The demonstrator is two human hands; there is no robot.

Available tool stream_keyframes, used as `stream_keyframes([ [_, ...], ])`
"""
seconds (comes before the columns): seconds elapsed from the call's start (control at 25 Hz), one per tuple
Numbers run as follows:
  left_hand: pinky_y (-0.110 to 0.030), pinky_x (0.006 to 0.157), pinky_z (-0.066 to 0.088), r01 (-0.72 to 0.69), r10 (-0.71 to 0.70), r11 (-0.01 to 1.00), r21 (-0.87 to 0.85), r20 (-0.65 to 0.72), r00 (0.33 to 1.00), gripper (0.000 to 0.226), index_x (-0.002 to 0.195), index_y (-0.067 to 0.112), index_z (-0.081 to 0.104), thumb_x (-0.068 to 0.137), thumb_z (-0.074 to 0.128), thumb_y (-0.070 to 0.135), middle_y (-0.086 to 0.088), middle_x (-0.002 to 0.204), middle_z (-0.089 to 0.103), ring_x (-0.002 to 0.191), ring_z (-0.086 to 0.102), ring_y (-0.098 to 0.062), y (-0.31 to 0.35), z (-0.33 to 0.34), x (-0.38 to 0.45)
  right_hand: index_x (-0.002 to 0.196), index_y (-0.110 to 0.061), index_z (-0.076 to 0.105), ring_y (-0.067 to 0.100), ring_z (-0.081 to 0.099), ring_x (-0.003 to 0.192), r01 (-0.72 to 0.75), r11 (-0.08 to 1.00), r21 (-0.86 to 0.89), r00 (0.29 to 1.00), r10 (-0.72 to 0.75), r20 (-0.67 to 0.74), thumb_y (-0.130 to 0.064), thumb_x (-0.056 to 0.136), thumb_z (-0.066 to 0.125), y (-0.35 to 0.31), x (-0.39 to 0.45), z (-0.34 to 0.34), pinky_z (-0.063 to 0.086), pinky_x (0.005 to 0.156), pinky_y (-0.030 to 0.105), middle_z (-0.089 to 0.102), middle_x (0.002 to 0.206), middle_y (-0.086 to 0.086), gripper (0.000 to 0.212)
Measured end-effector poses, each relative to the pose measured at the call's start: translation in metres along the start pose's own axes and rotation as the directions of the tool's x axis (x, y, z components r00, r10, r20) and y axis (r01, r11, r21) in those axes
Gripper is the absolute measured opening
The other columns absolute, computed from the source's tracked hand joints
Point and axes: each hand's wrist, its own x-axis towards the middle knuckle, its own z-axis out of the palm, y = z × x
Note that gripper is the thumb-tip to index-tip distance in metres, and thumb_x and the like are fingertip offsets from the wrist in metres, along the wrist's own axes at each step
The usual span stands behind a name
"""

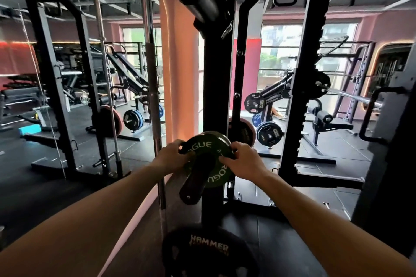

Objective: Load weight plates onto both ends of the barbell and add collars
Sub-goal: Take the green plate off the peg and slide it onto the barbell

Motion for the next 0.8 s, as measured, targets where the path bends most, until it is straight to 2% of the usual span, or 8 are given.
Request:
stream_keyframes([
  [0.08, -0.031, 0.075, 0.047, -0.034, 0.035, 0.998, 0.061, -0.012, 0.999, 0.041, 0.128, 0.018, 0.059, 0.094, 0.068, 0.04, -0.008, 0.116, 0.071, 0.089, 0.065, -0.024, -0.002, -0.012, -0.032, 0.107, -0.019, 0.069, -0.001, 0.06, 0.071, 0.029, 1.0, -0.008, 0.999, -0.029, -0.017, -0.03, 0.087, 0.075, -0.013, -0.027, 0.003, 0.042, 0.053, 0.005, 0.064, 0.08, -0.015, 0.024],
  [0.2, -0.031, 0.076, 0.043, -0.145, 0.155, 0.971, 0.192, -0.036, 0.987, 0.029, 0.116, 0.024, 0.062, 0.093, 0.068, 0.041, -0.004, 0.108, 0.072, 0.092, 0.063, -0.02, -0.004, -0.031, -0.083, 0.113, -0.018, 0.067, -0.01, 0.054, 0.071, 0.043, 0.999, 0.005, 0.999, -0.043, -0.007, -0.027, 0.089, 0.074, -0.032, -0.072, 0.006, 0.04, 0.05, 0.005, 0.061, 0.082, -0.018, 0.026],
  [0.32, -0.031, 0.075, 0.043, -0.223, 0.242, 0.946, 0.234, -0.054, 0.969, 0.023, 0.108, 0.03, 0.062, 0.092, 0.068, 0.045, 0.003, 0.1, 0.068, 0.09, 0.061, -0.018, 0.0, -0.051, -0.137, 0.109, -0.022, 0.063, -0.007, 0.053, 0.071, 0.043, 0.999, -0.014, 0.999, -0.043, -0.028, -0.028, 0.089, 0.072, -0.052, -0.126, 0.006, 0.035, 0.054, 0.006, 0.055, 0.08, -0.023, 0.023],
  [0.4, -0.032, 0.076, 0.047, -0.27, 0.288, 0.936, 0.226, -0.05, 0.956, 0.021, 0.105, 0.033, 0.062, 0.09, 0.068, 0.047, 0.007, 0.095, 0.066, 0.09, 0.063, -0.017, 0.01, -0.059, -0.166, 0.102, -0.023, 0.06, -0.002, 0.055, 0.071, 0.022, 0.999, -0.028, 0.998, -0.023, -0.05, -0.031, 0.089, 0.072, -0.064, -0.157, -0.006, 0.034, 0.054, 0.008, 0.056, 0.08, -0.019, 0.019],
  [0.52, -0.036, 0.085, 0.052, -0.35, 0.36, 0.917, 0.189, -0.02, 0.933, 0.023, 0.108, 0.034, 0.064, 0.09, 0.069, 0.048, 0.01, 0.092, 0.067, 0.093, 0.067, -0.018, 0.037, -0.061, -0.195, 0.101, -0.014, 0.063, 0.013, 0.063, 0.08, -0.009, 0.998, -0.059, 0.997, 0.005, -0.074, -0.031, 0.089, 0.073, -0.08, -0.199, -0.043, 0.042, 0.06, 0.017, 0.063, 0.084, -0.008, 0.022],
  [0.64, -0.037, 0.087, 0.052, -0.443, 0.448, 0.887, 0.131, -0.008, 0.894, 0.035, 0.119, 0.031, 0.067, 0.089, 0.07, 0.048, 0.005, 0.105, 0.07, 0.096, 0.065, -0.016, 0.082, -0.039, -0.22, 0.106, -0.011, 0.067, 0.018, 0.065, 0.086, -0.056, 0.993, -0.107, 0.992, 0.043, -0.115, -0.03, 0.09, 0.073, -0.085, -0.248, -0.099, 0.046, 0.064, 0.017, 0.064, 0.087, -0.005, 0.026],
  [0.8, -0.033, 0.08, 0.051, -0.54, 0.534, 0.838, 0.081, 0.082, 0.841, 0.036, 0.113, 0.031, 0.065, 0.088, 0.066, 0.057, 0.009, 0.102, 0.07, 0.092, 0.065, -0.014, 0.154, 0.012, -0.252, 0.104, -0.016, 0.065, 0.014, 0.067, 0.084, -0.18, 0.973, -0.142, 0.966, 0.148, -0.211, -0.033, 0.089, 0.074, -0.069, -0.323, -0.177, 0.054, 0.072, 0.024, 0.065, 0.087, -0.006, 0.025],
])
